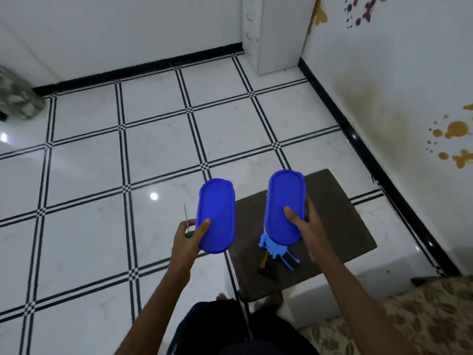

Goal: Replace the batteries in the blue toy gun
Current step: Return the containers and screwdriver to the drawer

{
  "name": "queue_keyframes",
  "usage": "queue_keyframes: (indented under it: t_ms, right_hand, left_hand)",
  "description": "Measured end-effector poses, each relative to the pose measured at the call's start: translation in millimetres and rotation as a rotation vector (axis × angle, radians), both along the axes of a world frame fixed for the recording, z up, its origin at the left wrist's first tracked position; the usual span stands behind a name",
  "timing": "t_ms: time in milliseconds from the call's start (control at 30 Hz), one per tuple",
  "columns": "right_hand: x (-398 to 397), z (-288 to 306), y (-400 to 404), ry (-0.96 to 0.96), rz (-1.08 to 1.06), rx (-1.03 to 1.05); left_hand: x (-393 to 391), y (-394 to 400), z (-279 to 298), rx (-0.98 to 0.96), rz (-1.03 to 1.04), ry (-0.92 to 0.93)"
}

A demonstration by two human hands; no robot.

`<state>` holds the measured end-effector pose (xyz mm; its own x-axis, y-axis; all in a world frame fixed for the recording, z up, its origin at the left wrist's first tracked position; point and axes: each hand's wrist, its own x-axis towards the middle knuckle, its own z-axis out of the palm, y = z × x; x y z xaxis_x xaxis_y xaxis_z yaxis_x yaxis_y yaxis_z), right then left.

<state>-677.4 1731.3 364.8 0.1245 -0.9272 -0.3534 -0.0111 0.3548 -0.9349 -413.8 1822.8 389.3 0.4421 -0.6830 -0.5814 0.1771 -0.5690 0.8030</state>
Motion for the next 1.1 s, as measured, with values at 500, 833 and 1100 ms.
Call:
queue_keyframes:
  t_ms: [500,833,1100]
  right_hand:
    - [241.3,20.7,-38.2,0.002,-0.087,-0.044]
    - [367.9,49.9,-135.8,0.025,-0.088,-0.113]
    - [410.6,42.8,-286.0,-0.023,-0.136,-0.153]
  left_hand:
    - [236.8,-41.5,13.8,-0.104,-0.020,0.007]
    - [360.6,-136.6,36.2,-0.159,0.012,0.001]
    - [412.5,-296.0,38.7,-0.179,-0.060,0.022]
